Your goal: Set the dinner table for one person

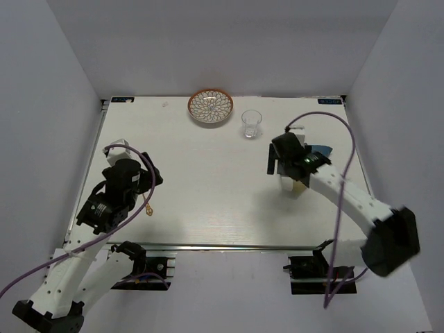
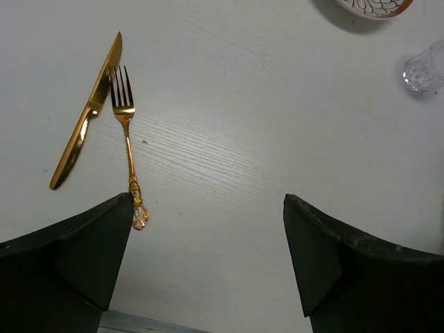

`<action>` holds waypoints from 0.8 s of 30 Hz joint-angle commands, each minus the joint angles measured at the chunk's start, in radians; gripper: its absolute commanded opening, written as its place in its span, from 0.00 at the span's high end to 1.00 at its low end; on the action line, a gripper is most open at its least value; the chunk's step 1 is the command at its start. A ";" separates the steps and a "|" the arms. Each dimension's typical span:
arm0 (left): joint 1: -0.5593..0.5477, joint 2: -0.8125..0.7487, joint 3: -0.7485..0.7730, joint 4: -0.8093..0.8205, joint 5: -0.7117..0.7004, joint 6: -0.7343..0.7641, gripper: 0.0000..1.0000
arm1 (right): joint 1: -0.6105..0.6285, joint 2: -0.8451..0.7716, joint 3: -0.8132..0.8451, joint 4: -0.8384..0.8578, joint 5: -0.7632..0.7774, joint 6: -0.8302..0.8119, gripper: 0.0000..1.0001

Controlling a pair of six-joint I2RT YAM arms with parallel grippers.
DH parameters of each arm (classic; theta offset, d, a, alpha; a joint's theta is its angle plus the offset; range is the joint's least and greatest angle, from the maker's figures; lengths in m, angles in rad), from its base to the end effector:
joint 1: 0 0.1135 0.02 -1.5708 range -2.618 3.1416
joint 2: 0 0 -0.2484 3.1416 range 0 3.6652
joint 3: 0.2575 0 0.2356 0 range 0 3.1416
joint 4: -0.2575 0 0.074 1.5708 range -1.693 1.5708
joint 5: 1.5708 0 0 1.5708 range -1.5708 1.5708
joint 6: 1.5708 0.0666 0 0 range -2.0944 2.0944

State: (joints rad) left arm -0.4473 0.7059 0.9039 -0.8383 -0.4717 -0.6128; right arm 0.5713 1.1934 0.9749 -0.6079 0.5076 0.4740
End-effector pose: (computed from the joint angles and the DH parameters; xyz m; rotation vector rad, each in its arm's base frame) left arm 0.1478 -0.0374 0.2986 -0.4297 2.0898 -0.0984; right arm 0.2307 0.1098 0.2564 0.1186 2.2667 -0.0675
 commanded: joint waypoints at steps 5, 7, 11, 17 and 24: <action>-0.002 0.070 0.029 -0.013 0.004 0.012 0.02 | -0.057 0.553 0.396 -0.001 0.183 -0.089 0.12; -0.002 0.090 0.030 -0.013 0.013 0.015 0.02 | -0.070 0.613 0.445 0.007 0.190 -0.116 0.15; -0.002 0.102 0.026 0.005 0.042 0.034 0.02 | -0.109 0.756 0.524 -0.019 0.207 -0.135 0.18; -0.002 0.121 0.020 0.033 0.094 0.071 0.02 | -0.165 0.818 0.525 0.025 0.221 -0.190 0.24; -0.002 0.153 0.024 0.038 0.116 0.082 0.02 | -0.179 0.801 0.501 0.060 0.152 -0.221 0.80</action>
State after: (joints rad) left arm -0.4473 0.8608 0.9043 -0.8257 -0.3756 -0.5465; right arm 0.3904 2.0243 1.4765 -0.5861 0.6735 0.2768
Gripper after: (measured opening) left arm 0.978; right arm 0.264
